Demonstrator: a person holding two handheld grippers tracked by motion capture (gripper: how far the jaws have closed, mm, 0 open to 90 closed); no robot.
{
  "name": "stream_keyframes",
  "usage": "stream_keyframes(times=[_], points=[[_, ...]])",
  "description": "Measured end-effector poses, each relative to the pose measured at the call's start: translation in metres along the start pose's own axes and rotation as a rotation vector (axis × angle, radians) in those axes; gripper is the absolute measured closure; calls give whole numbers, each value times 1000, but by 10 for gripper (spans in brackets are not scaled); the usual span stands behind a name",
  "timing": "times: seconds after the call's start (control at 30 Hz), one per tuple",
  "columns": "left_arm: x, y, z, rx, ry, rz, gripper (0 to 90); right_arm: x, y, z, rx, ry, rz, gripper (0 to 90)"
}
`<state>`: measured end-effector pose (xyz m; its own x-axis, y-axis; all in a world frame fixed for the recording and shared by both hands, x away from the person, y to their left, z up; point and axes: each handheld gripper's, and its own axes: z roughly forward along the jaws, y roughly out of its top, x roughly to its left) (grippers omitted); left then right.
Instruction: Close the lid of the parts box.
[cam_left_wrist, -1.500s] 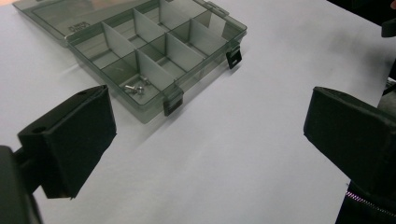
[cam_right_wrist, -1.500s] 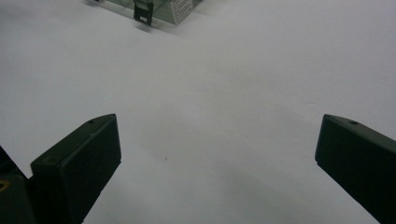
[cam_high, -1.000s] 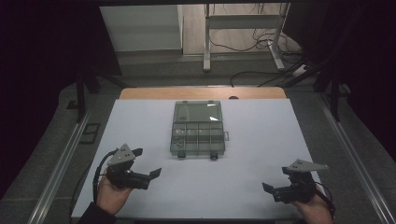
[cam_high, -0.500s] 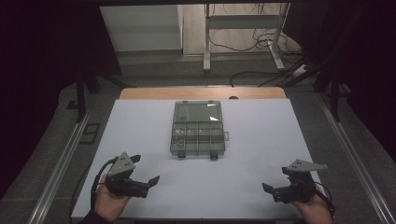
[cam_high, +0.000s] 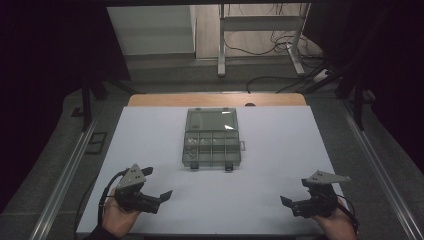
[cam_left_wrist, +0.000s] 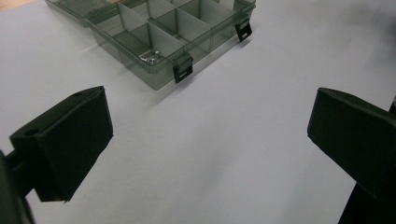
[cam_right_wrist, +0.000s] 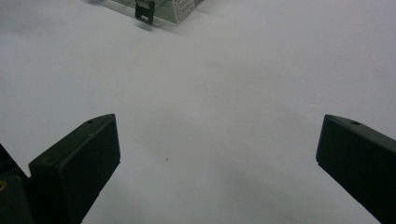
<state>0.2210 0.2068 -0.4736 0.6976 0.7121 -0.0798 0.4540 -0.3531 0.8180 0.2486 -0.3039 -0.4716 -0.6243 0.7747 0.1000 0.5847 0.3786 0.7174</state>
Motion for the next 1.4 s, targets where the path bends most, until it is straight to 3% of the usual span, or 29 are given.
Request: stream_keyframes(times=[0.27,0.57,0.93,1.13,1.4], points=[[4,1,4,-21,-9,-8,0,1,1,-1,-7,-10,-20,0],[13,7,9,-17,-6,22,0,3,16,1,-36,-8,-35,0],[26,16,22,-3,-45,10,2,7,41,21,-43,0,-70,0],[34,26,29,-6,-81,-23,2,8,59,31,-44,9,-81,0],[41,39,41,-10,-82,-17,3,8,78,46,-54,15,-75,0]])
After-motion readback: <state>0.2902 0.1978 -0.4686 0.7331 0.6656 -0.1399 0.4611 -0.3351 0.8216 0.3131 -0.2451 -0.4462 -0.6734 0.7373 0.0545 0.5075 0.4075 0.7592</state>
